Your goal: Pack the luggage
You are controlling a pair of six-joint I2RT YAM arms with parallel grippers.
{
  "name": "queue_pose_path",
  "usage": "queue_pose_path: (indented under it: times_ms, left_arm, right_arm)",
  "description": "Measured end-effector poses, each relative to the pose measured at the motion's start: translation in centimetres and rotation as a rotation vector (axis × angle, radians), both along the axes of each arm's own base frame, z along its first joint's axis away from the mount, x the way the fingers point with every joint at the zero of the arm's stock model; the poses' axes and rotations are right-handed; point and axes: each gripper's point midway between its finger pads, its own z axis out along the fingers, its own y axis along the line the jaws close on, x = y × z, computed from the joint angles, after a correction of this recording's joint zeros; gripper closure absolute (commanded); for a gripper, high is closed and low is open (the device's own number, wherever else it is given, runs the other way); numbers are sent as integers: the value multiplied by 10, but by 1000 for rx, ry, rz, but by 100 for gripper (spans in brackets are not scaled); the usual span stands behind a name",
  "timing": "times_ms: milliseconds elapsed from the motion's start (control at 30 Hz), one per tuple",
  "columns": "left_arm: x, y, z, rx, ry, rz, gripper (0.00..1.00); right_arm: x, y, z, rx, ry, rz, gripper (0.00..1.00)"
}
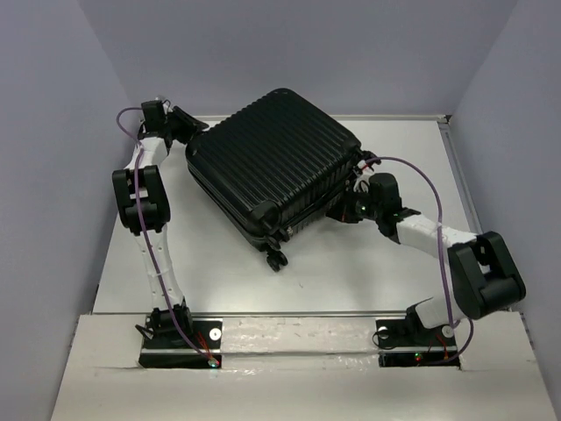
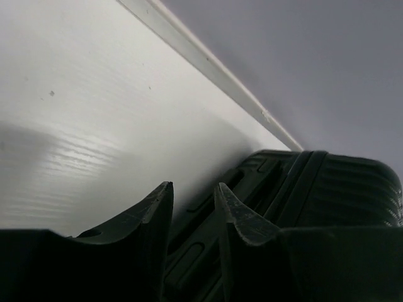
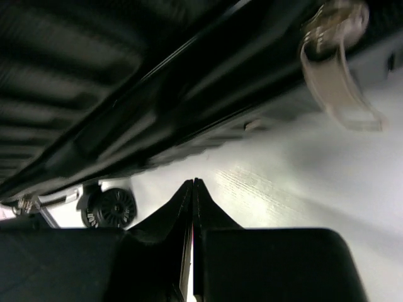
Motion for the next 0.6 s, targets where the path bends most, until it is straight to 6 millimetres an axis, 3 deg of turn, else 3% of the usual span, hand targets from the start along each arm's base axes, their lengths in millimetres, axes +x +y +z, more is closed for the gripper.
queue_pose_path:
  times_ms: [133, 233, 333, 433, 533, 567, 600]
  left_arm:
    - [-13, -33, -14, -56, 1, -93, 62]
    - [-44, -47, -22, -93, -24, -78, 64]
    - [-82, -26, -18, -112, -58, -8, 64]
    - [-108, -7, -17, -110, -89, 73, 64]
    - [-130, 3, -18, -101, -99, 147, 55]
    - [-134, 4, -17, -98, -101, 158, 55]
    - [-140, 6, -16, -99, -99, 180, 44]
  right_arm:
    - [23, 10, -8, 6, 4, 10, 93]
    - [32, 18, -11, 13, 18, 36, 93]
    - [49, 14, -11, -3, 5, 38, 93]
    - [69, 18, -7, -14, -27, 46, 91]
    - [81, 16, 2, -29, -65, 34, 73]
    - [82, 15, 3, -34, -66, 30, 73]
    - [84, 13, 3, -44, -66, 21, 66]
